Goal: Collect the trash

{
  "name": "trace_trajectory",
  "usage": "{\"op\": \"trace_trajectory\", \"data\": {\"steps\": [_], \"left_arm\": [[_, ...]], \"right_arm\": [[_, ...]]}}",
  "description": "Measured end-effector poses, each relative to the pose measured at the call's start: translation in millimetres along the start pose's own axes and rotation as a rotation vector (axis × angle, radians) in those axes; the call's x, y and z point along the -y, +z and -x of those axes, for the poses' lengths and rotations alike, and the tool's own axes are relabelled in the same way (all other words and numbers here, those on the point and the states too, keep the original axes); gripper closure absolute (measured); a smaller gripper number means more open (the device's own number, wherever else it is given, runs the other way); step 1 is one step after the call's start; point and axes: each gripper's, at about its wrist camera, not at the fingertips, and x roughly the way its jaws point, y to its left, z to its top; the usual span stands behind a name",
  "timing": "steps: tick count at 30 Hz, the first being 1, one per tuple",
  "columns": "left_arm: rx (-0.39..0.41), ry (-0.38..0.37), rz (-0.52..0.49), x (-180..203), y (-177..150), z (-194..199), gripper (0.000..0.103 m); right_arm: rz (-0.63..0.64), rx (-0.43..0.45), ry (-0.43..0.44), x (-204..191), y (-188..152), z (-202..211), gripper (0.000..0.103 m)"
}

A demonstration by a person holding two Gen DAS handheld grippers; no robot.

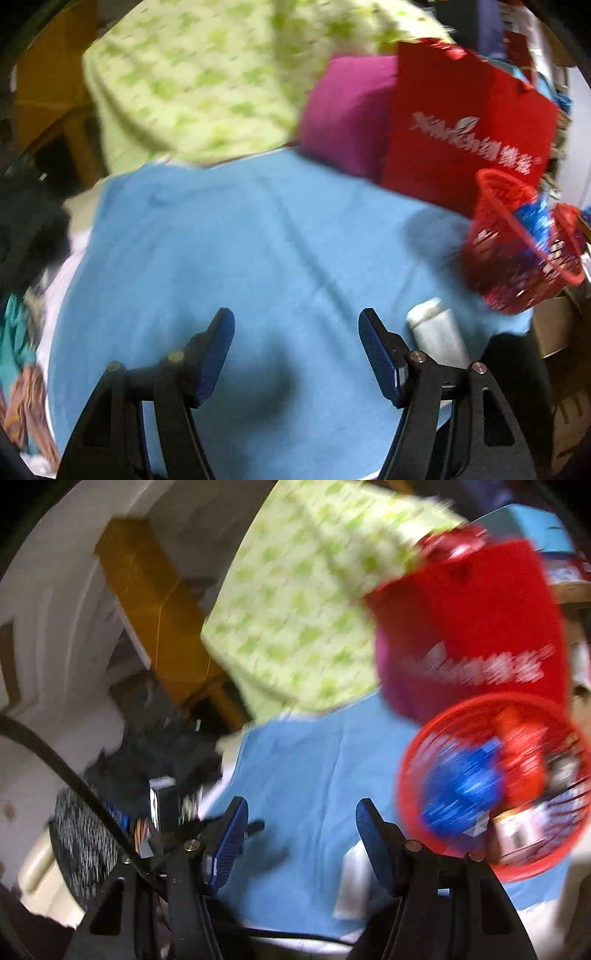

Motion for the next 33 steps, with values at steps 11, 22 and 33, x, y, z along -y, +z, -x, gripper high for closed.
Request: {"op": "trace_trajectory", "data": {"steps": [11,22,33], "left_arm": [[-0.036,0.057,0.017,-11.6,-53.8,4.4,0.033],[-0.013,0.094,0.053,-33.1,-59.2,13.2,0.033],[-0.014,0.11,0.046,-27.9,-54.2,18.3,0.033]], "right_arm": [[0.041,-0.393,-0.43,14.9,-69.5,-160.6,0.038],[0.057,-0.444,-0.53,26.6,-80.3,-203.5,0.055],[0.044,-0.369,-0.401,6.1,-63.5,-183.3,0.058]]}}
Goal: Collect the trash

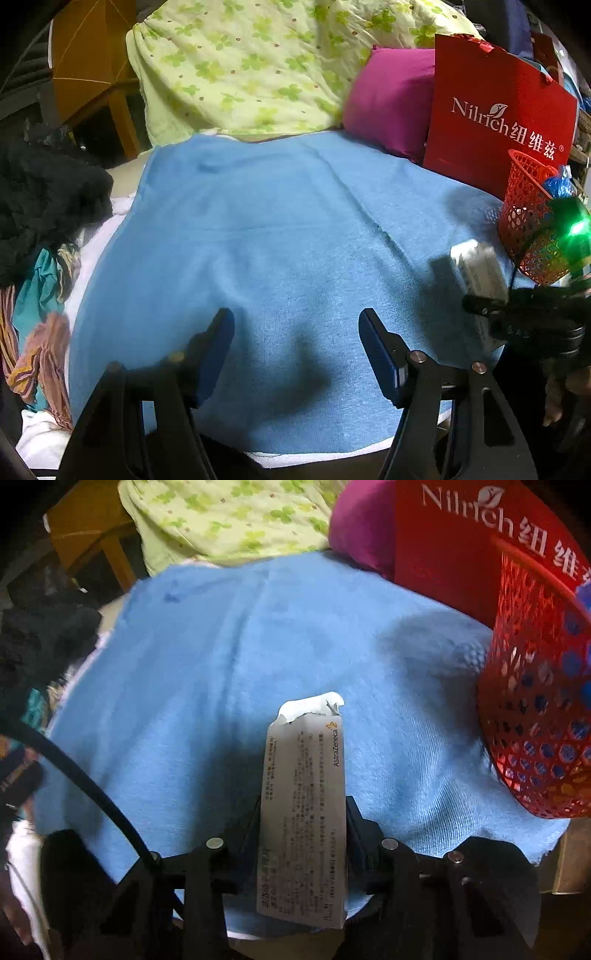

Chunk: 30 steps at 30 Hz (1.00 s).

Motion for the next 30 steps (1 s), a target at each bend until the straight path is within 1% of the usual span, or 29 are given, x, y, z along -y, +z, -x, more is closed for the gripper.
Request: {"op": "trace_trajectory", "data": {"steps": [3,5,8,11,13,15,16,19,21,23,25,27,28,29,30], "left_arm": [[0.012,0.006,-0.01,4.6,7.0,6.9,0.033],[0.023,0.012,-0.018,8.1,11.7,11.2,0.033],[0.047,0.015,-0.042,21.0,22.3,21.4,0.033],[0.073,0.01,-0.081,38.2,34.1,31.4,0.033],[0.096,-0.005,-0.113,52.3,42.9,38.6,0.033],[0.109,-0.032,-0.134,64.2,52.8,43.3,0.033],[0.113,-0.06,-0.143,73.2,59.3,46.3,0.033],[0.125,-0.13,-0.167,100.1,78.0,52.7,0.033],[0.135,-0.16,-0.179,117.2,89.1,55.9,0.033],[0.145,-0.179,-0.199,136.1,99.8,56.8,0.033],[0.15,-0.188,-0.219,151.7,105.7,58.1,0.032],[0.15,-0.207,-0.245,169.1,111.3,60.4,0.032],[0.157,-0.217,-0.26,178.8,113.6,64.1,0.032],[0.166,-0.228,-0.27,184.7,115.1,67.3,0.032],[0.172,-0.236,-0.276,188.3,115.2,70.2,0.032]], "right_arm": [[-0.019,0.072,0.08,1.4,10.7,33.0,0.058],[-0.032,0.123,0.105,5.3,18.3,54.2,0.058],[-0.061,0.239,0.134,22.1,33.8,102.5,0.058],[-0.077,0.342,0.122,40.1,42.7,144.3,0.058],[-0.103,0.412,0.098,61.6,51.0,174.0,0.058],[-0.133,0.449,0.07,84.7,54.5,190.6,0.058],[-0.15,0.459,0.05,93.2,54.4,197.7,0.057],[-0.211,0.466,0.009,128.1,59.3,204.3,0.055],[-0.244,0.469,-0.036,151.7,61.3,202.3,0.053],[-0.265,0.478,-0.022,170.4,65.3,197.0,0.04],[-0.294,0.496,-0.006,189.3,64.0,189.9,0.035],[-0.357,0.498,0.019,207.4,62.0,188.9,0.034],[-0.384,0.514,0.039,214.5,57.3,192.9,0.034],[-0.394,0.544,0.054,218.8,49.1,201.8,0.034],[-0.384,0.556,0.051,220.4,41.9,209.2,0.034]]}}
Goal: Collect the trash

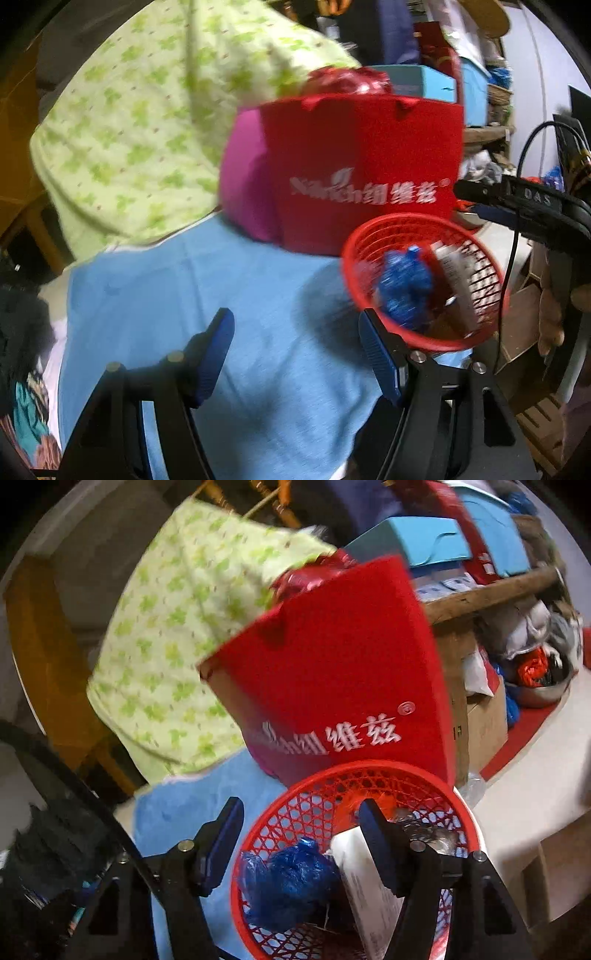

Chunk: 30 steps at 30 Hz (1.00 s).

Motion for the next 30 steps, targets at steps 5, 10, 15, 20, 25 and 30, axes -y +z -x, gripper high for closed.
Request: {"op": "trace_trajectory", "data": {"steps": [5,10,15,20,25,30], "left_arm": [[0.021,-0.019,-0.023,21.1,7.9,9.5,0.031],[0.035,-0.018,0.009,29.6,11.4,25.2,0.031],[0.093,0.032,0.021,31.0,9.6,50.7,0.015],[0.132,0.065,0.011,36.0,9.0,76.1,0.015],[0.143,0.068,0.004,40.7,4.6,90.6,0.014],[0.151,0.07,0.0,42.7,0.0,101.8,0.012]], "right_arm": [[0.053,0.007,-0.007,-1.6,-4.7,43.3,0.034],[0.127,0.031,-0.053,-19.5,-19.0,94.6,0.034],[0.168,0.073,-0.097,-36.3,-33.1,125.0,0.031],[0.195,0.093,-0.171,-47.3,-47.9,138.8,0.031],[0.204,0.091,-0.207,-50.7,-54.2,143.4,0.031],[0.2,0.107,-0.22,-54.2,-50.5,150.5,0.031]]}}
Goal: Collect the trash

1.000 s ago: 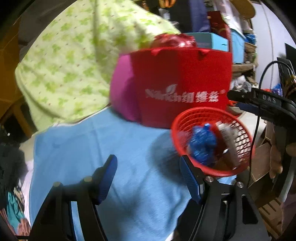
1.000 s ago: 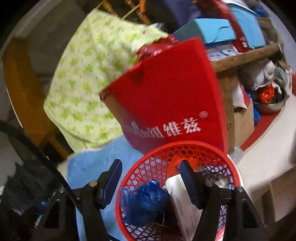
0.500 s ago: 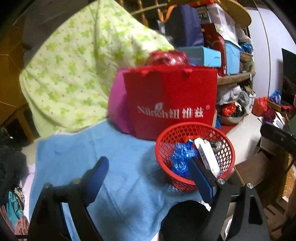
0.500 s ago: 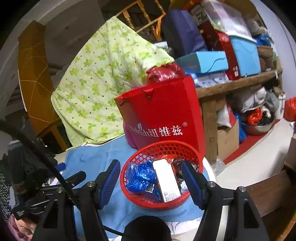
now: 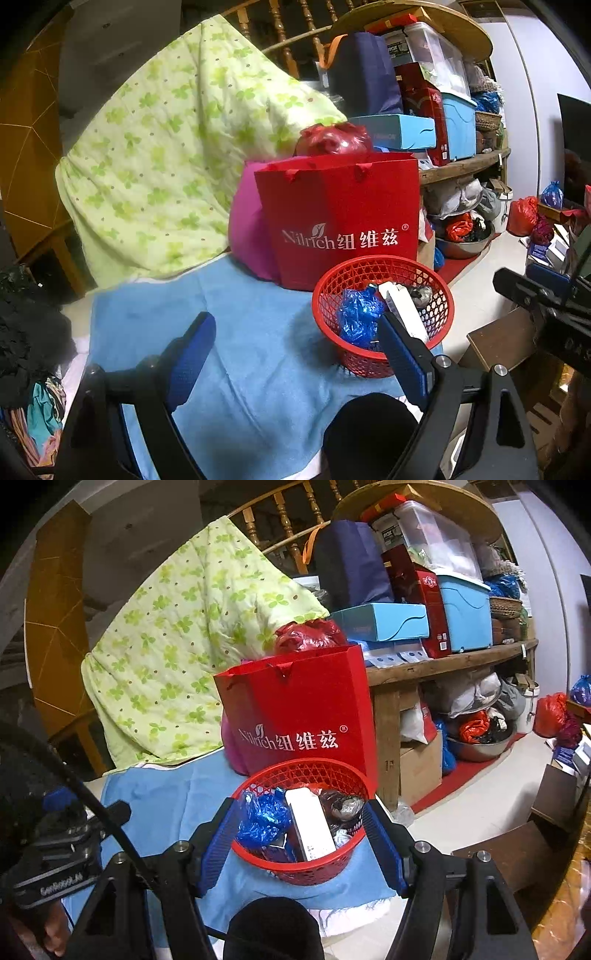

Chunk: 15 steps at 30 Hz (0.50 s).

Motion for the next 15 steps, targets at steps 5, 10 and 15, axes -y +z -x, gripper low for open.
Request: {"op": "trace_trajectory", "data": {"steps": [5,10,15], "left_arm": [[0.025,0.011,0.004,-3.4,-0.6,10.6,0.009],[0.035,0.018,0.013,-8.7,-2.2,17.5,0.009],[0.043,0.027,0.024,-15.7,-4.7,23.5,0.009]], "right_arm": [[0.007,0.002,0.008,-2.9,3.1,3.9,0.031],[0.02,0.011,0.013,-11.8,7.9,12.7,0.031],[0.031,0.02,0.018,-20.5,9.7,19.5,0.03]]}}
